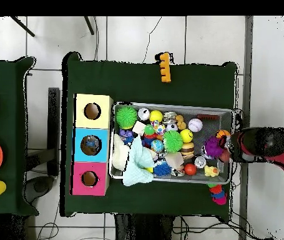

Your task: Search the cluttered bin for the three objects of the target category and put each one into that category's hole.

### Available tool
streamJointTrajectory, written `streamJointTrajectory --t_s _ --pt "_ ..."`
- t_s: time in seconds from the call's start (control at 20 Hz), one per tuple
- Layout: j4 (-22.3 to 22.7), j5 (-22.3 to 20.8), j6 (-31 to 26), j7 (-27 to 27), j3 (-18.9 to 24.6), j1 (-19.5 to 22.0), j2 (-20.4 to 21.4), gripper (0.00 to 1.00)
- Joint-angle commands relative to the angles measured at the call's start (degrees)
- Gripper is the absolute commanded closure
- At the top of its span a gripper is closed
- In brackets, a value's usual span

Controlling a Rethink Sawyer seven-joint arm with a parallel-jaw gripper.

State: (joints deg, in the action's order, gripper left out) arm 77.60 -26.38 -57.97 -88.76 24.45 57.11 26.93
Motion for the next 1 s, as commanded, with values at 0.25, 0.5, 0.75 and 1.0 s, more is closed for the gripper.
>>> streamJointTrajectory --t_s 0.25,0.5,0.75,1.0 --pt "9.4 -0.8 -4.5 5.3 -0.9 -2.5 11.1 1.00" --pt "13.1 0.7 -3.7 4.0 -0.7 -2.7 14.7 1.00" --pt "15.5 0.7 -1.1 4.1 -0.8 -1.4 15.2 1.00" --pt "14.7 -0.5 0.9 5.6 -0.8 0.7 13.0 1.00"
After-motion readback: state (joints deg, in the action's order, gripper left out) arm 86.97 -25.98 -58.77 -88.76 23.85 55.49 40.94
